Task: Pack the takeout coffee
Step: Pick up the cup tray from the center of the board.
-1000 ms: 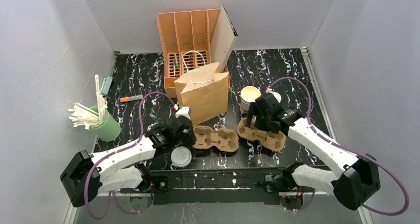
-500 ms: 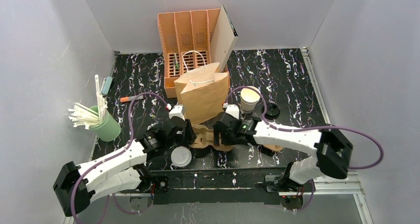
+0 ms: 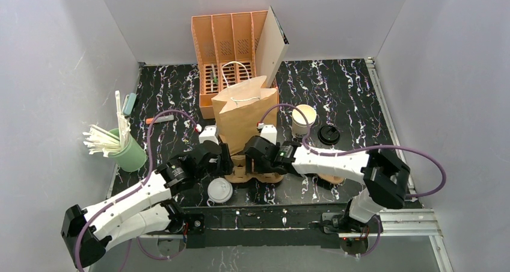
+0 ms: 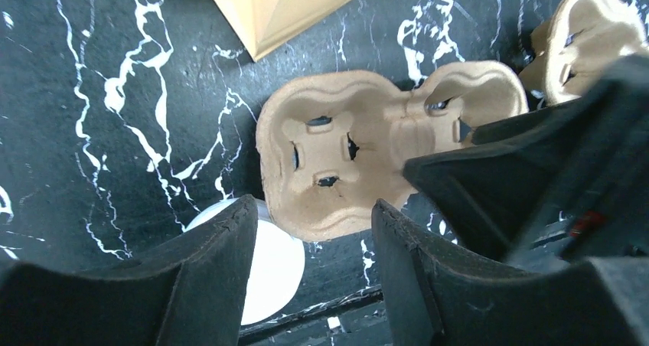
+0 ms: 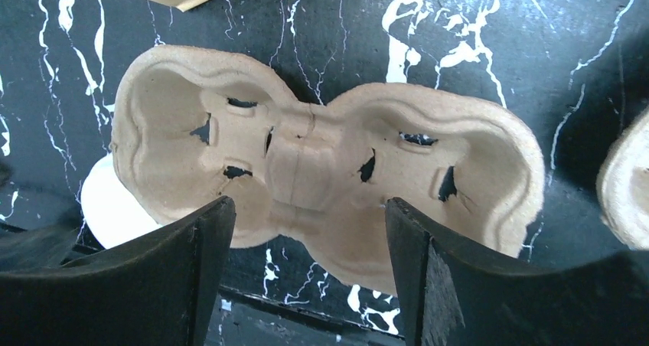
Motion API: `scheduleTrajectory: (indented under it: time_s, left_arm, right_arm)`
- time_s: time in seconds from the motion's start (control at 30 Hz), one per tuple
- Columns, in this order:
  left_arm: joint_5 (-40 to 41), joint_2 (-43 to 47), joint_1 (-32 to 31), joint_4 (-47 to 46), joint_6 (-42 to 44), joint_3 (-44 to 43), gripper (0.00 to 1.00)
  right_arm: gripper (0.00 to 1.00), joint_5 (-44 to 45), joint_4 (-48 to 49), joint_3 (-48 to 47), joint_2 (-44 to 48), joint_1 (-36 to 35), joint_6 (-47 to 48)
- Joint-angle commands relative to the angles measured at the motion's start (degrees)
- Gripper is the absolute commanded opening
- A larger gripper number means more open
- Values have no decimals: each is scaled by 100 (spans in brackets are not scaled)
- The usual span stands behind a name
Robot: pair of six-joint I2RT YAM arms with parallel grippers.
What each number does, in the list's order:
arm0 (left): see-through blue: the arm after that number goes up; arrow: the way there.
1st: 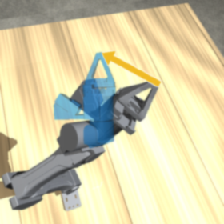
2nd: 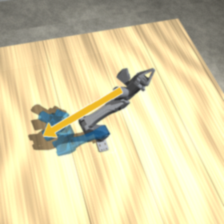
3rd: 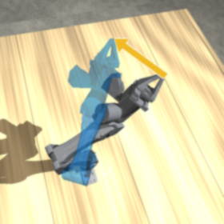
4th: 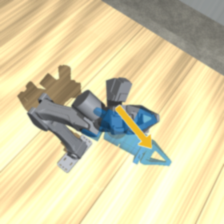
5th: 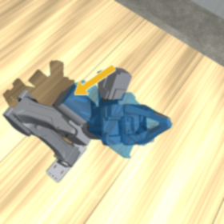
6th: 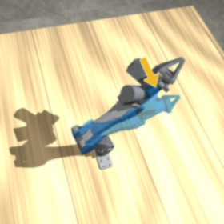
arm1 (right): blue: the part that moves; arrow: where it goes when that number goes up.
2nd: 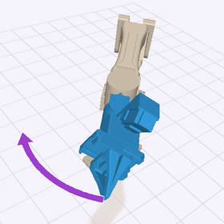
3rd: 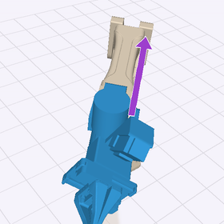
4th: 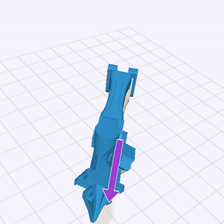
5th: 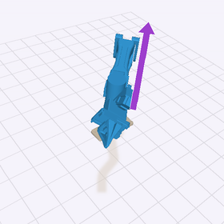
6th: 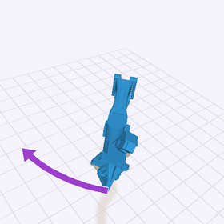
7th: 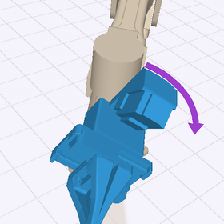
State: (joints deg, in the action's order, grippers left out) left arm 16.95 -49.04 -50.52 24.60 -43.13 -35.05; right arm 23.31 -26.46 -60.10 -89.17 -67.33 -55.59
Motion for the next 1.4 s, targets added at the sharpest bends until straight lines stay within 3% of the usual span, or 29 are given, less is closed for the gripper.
scheduleTrajectory:
  time_s: [0.0, 0.33, 0.47, 0.63, 0.77, 0.87, 1.03, 1.2, 1.37]
  left_arm:
    - [570, 321, 25, 500, 101, -536, 55]
    - [1490, 823, 25, 1270, 231, -1163, 57]
    - [1749, 900, 25, 1460, 298, -1320, 56]
    - [1808, 1061, 25, 1339, 560, -1479, 57]
    - [1880, 1085, 25, 1322, 788, -1624, 79]
    - [1978, 1012, 25, 1398, 869, -1803, 89]
    - [2205, 763, 25, 1306, 972, -2017, 90]
    - [2096, 464, 25, 676, 1292, -2305, 87]
    - [1919, -380, 47, 355, 1685, -3183, 83]
  right_arm:
    - [79, 92, 109, -430, -482, -50, -76]
    - [67, 424, -230, -870, -1273, -50, -236]
    - [62, 346, -89, -717, -1170, -52, -203]
    - [56, 293, 165, -421, -489, -60, 122]
    - [54, 211, 441, -11, 374, -61, 485]
    - [53, 173, 554, 309, 1154, -60, 618]
    - [51, 496, 152, 391, 2283, -58, 690]
    - [48, 1359, -536, -12, 3226, -48, 991]
    - [45, 1950, -867, -1000, 3301, -9, 1956]
